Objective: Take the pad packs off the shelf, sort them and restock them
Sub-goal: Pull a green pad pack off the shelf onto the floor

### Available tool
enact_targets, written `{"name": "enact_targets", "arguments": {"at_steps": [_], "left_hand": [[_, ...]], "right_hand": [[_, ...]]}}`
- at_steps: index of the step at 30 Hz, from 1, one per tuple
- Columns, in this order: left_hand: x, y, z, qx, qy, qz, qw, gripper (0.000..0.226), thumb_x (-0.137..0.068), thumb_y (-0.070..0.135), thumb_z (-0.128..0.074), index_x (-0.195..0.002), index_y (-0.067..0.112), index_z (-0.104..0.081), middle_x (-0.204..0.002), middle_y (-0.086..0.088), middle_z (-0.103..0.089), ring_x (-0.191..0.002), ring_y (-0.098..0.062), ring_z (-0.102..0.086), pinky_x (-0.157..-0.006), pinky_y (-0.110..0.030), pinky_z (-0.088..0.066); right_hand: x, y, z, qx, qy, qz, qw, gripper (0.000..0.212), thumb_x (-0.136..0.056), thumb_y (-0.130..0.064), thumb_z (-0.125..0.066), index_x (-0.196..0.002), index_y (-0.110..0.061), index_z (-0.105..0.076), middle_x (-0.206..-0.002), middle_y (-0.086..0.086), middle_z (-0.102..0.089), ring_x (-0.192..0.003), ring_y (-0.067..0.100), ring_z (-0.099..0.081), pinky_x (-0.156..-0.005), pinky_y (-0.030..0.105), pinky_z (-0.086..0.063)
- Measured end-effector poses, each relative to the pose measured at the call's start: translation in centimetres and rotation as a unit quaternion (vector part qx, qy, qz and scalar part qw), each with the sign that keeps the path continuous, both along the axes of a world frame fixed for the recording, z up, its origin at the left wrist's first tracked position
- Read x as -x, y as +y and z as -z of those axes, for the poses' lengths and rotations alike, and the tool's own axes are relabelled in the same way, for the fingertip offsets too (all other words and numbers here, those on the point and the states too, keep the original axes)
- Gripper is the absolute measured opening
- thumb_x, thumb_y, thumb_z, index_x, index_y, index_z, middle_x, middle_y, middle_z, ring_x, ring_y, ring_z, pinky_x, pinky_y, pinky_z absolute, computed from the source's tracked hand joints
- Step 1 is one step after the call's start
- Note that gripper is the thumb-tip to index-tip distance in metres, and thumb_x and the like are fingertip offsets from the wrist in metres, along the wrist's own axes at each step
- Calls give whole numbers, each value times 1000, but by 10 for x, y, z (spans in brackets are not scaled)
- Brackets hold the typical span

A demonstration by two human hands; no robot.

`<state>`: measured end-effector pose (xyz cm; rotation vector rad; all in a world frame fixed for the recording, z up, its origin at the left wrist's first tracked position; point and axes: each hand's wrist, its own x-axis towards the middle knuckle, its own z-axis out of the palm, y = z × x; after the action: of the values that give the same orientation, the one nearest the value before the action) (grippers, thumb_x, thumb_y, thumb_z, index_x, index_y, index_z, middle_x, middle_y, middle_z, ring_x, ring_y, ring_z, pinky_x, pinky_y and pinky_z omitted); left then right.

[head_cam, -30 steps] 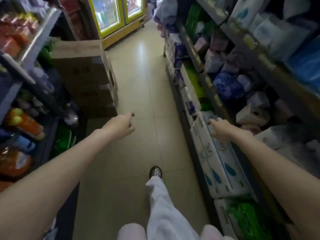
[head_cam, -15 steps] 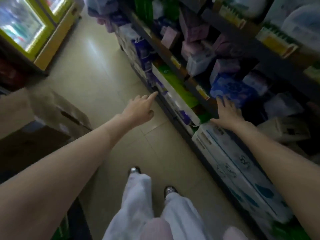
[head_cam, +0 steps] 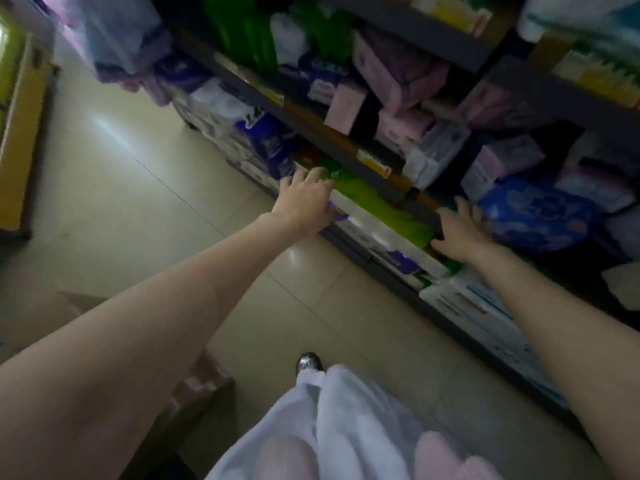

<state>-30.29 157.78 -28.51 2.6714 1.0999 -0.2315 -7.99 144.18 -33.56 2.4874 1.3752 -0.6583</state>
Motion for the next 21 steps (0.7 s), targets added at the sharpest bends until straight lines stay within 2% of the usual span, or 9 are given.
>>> {"name": "enact_targets", "arguments": {"at_steps": [4,7,12,16,18,21], "left_hand": [[42,85,1,24,-4,-68,997,54,-92,24,-51,-142,19,-32,-144,-8,-39,-133,-30,-34,-110,-47,-23],[62,154,6,4,24,-53,998,63,-91,22,-51,-146,16,-20,-138,-10,-47,-130,-30,-39,-108,-47,-25],[75,299,21,-67,30,-30,997,67,-90,20,-52,-148,14,-20,-150,-11,-31,-138,-31,-26,-111,-46,-20],[79,405,29,-82,13,-53,995,58,-88,16,-54,-143,13,-34,-155,-10,-14,-140,-33,-13,-111,-48,-20],[93,442,28,-82,12,-54,995,58,-89,17,-54,-143,15,-34,-156,-10,-10,-140,-34,-11,-110,-48,-19],[116,500,22,-94,6,-36,995,59,-93,26,-50,-147,16,-26,-157,-10,-10,-140,-33,-15,-110,-46,-18]], "right_hand": [[34,96,-9,-74,39,-45,995,66,-90,-28,-57,-144,-15,-23,-153,13,-12,-136,37,-18,-109,48,-27],[58,179,-6,-96,70,-82,990,73,-90,-23,-57,-149,-14,-15,-153,11,-16,-135,36,-26,-107,46,-31],[94,334,3,-175,100,-145,969,82,-86,-23,-63,-150,-14,-13,-154,9,-20,-140,28,-24,-112,40,-27],[115,454,5,-221,104,-125,962,85,-87,-26,-63,-150,-12,-8,-157,12,-11,-143,30,-15,-114,44,-21],[132,504,2,-229,107,-93,963,88,-88,-30,-62,-151,-14,-3,-157,15,-2,-144,32,-9,-116,44,-19],[156,575,-4,-272,138,24,952,98,-83,-40,-66,-151,-17,2,-156,18,0,-143,35,-7,-116,45,-17]]}}
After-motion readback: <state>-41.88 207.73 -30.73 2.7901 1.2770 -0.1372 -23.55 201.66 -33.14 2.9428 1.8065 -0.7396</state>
